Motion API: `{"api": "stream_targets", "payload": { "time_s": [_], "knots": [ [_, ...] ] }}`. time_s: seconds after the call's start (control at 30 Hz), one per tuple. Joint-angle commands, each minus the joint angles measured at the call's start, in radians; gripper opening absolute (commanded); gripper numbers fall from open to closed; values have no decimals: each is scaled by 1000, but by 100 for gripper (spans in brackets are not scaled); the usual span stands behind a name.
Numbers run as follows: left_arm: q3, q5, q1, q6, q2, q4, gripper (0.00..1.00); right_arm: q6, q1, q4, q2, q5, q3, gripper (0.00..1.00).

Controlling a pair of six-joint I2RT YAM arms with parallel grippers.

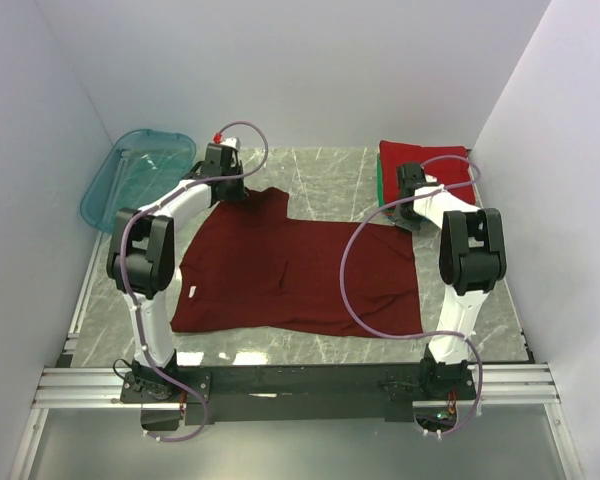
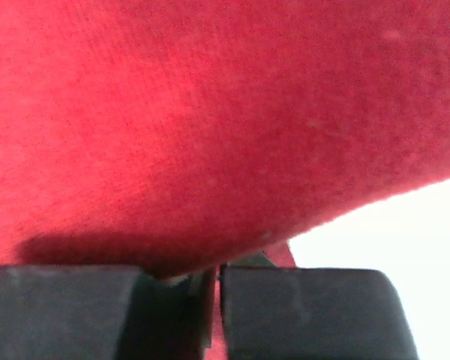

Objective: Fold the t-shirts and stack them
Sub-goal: Fold the tshirt

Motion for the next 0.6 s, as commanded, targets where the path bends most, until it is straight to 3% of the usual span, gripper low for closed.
{"api": "stream_targets", "payload": {
  "time_s": [0.0, 0.57],
  "knots": [
    [-40, 41, -4, -19, -94, 43, 0, -23, 4, 65, -67, -10, -23, 1],
    [-412, 52, -13, -94, -424, 141, 0, -23, 53, 99, -381, 8, -247, 0]
  ]
}}
